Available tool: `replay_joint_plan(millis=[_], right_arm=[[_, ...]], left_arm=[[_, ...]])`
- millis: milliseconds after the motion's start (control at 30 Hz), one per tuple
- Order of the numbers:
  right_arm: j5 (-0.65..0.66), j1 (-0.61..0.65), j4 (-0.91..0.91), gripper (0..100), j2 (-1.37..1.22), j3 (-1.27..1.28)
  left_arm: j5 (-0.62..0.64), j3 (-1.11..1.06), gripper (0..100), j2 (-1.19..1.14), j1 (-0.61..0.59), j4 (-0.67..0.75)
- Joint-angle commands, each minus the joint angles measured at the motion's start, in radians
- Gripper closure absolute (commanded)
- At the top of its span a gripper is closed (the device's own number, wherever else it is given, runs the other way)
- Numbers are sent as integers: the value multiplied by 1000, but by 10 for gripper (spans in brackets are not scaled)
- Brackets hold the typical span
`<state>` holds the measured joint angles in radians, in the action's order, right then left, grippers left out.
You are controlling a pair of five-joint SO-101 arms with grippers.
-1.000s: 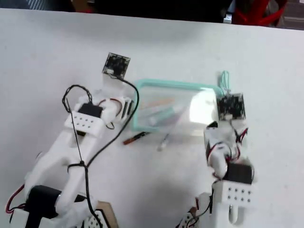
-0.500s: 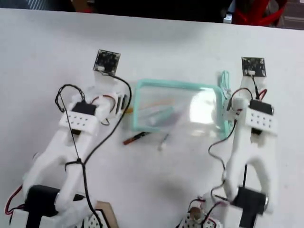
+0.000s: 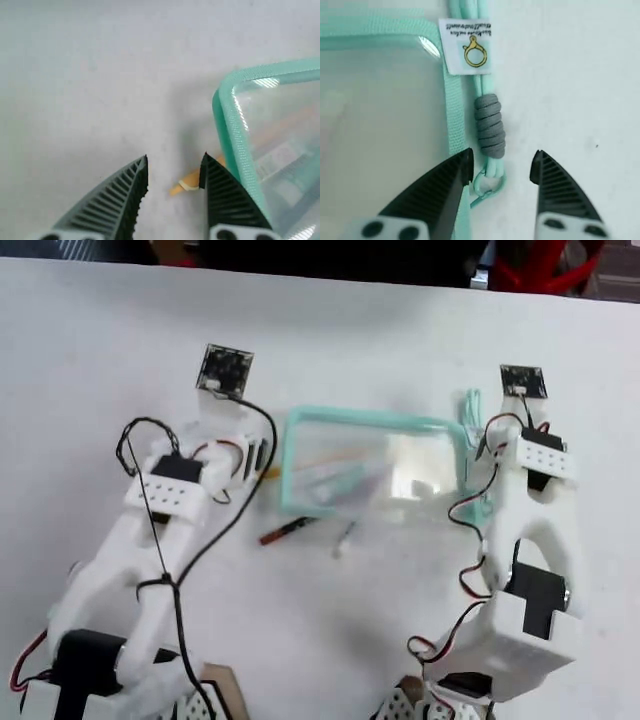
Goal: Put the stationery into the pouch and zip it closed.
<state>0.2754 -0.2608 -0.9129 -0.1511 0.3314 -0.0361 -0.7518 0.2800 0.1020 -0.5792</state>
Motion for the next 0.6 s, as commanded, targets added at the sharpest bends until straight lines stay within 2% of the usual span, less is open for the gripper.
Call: replay_joint_plan(millis=[0,333,567], right_arm=[[0,8,16,805,10,-84],[2,28,12,805,-2,-107],[2,48,33,805,-139,-138]], left_arm=[[5,5,823,-1,-8,21],[5,5,823,-1,-7,28],[3,5,823,-1,-7,28]])
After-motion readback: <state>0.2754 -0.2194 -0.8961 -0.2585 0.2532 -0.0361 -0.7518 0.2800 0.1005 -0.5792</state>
